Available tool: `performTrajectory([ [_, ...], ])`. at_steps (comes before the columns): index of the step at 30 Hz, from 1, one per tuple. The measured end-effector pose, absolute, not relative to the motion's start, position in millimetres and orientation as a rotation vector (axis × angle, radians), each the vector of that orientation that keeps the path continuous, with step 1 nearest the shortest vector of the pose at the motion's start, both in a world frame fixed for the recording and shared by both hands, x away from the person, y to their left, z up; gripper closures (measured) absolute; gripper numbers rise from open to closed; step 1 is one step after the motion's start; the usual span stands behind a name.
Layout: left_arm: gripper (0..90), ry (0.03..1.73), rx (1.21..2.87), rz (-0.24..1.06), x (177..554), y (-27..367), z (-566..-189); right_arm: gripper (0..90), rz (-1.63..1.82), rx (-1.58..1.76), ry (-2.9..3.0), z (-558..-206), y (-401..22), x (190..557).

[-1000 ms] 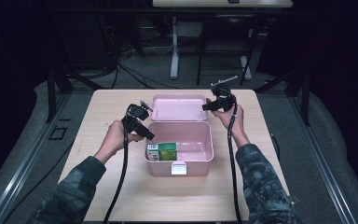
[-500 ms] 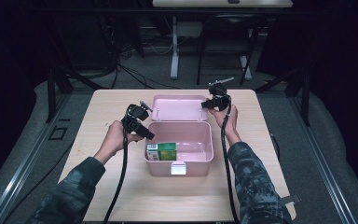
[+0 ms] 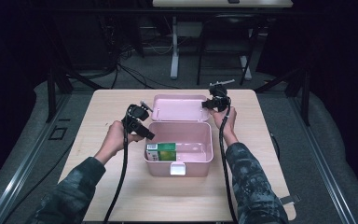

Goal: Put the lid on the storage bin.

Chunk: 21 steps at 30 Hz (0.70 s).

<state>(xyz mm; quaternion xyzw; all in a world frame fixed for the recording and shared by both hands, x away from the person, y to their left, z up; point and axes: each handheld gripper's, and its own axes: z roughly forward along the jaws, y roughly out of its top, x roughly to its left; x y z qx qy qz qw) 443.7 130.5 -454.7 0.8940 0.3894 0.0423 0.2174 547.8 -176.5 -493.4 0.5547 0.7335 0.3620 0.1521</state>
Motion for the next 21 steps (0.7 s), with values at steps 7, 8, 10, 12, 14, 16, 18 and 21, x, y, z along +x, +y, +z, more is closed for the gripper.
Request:
performTrajectory([
  [7, 61.0, 1.078, 2.486, 0.127, 442.9, 129.2, -454.2, 76.4, 1.088, 1.567, 2.052, -484.4, -176.7, 542.5],
  [8, 61.0, 1.079, 2.487, 0.131, 442.7, 129.0, -454.1, 76.6, 1.093, 1.571, 2.05, -483.4, -177.1, 541.9],
  [10, 61.1, 1.08, 2.481, 0.135, 442.3, 129.0, -454.7, 77.2, 1.124, 1.573, 2.029, -482.1, -178.3, 540.6],
  [12, 61.1, 1.08, 2.479, 0.137, 442.2, 129.1, -455.0, 77.8, 1.153, 1.572, 2.014, -480.0, -180.0, 539.1],
  [14, 61.0, 1.077, 2.484, 0.146, 441.9, 128.4, -454.9, 78.4, 1.171, 1.568, 2.0, -477.2, -181.0, 537.1],
  [16, 61.0, 1.08, 2.483, 0.151, 441.6, 127.9, -455.0, 79.1, 1.193, 1.558, 1.992, -474.2, -182.3, 535.3],
  [18, 61.0, 1.081, 2.482, 0.153, 441.5, 127.8, -455.1, 79.7, 1.213, 1.556, 1.98, -471.2, -183.1, 533.3],
  [21, 60.9, 1.085, 2.48, 0.153, 441.2, 127.9, -455.2, 80.5, 1.245, 1.542, 1.965, -467.0, -185.3, 530.6],
])
